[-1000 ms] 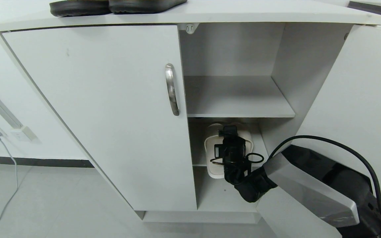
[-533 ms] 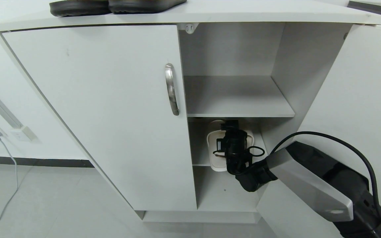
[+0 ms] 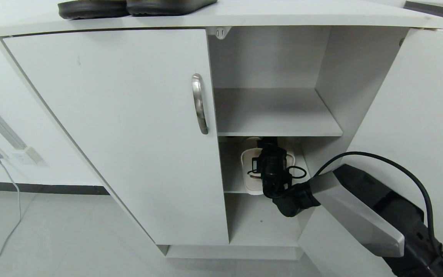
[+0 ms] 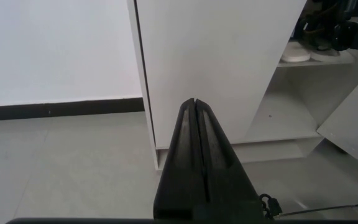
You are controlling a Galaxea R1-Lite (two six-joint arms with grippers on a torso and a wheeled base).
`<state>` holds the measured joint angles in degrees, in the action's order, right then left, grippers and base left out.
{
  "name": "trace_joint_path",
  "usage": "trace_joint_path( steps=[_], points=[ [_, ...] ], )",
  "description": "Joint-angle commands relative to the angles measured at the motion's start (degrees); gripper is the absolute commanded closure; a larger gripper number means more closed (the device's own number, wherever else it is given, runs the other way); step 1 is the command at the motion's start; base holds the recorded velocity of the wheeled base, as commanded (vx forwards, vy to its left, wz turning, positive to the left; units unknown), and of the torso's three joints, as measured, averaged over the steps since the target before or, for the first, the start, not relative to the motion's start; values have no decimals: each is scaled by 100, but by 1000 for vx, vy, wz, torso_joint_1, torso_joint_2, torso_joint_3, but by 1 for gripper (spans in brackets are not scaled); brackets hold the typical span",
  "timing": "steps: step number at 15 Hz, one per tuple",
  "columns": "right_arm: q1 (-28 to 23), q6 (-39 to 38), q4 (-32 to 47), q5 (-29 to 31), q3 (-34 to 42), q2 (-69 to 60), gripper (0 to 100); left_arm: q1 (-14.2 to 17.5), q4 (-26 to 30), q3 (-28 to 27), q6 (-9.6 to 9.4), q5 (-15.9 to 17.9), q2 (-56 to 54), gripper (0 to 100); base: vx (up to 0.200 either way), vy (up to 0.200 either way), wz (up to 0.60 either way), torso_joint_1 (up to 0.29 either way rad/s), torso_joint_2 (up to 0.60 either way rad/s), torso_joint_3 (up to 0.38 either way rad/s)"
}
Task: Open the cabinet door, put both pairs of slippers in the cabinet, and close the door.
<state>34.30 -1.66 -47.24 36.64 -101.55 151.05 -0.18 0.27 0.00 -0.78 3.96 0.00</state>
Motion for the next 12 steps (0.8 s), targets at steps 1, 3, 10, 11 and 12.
trace_joint_path(
  steps=[1, 3, 10, 11, 12],
  points=[
    [-3, -1, 4, 1, -67, 100, 100, 1, 0, 0, -1, -1, 9, 100, 0, 0, 0, 0, 0, 0],
    [-3, -1, 13, 1, -67, 100, 100, 1, 0, 0, -1, -1, 9, 100, 0, 0, 0, 0, 0, 0],
    [32, -1, -216, 1, 575, -182, 0, 1, 0, 0, -1, -1, 9, 100, 0, 0, 0, 0, 0, 0],
    [59, -1, -453, 1, 970, -392, 0, 1, 0, 0, -10, -1, 9, 100, 0, 0, 0, 0, 0, 0],
    [94, -1, -664, 1, 1313, -586, 0, 1, 0, 0, -10, -1, 9, 100, 0, 0, 0, 0, 0, 0]
  ],
)
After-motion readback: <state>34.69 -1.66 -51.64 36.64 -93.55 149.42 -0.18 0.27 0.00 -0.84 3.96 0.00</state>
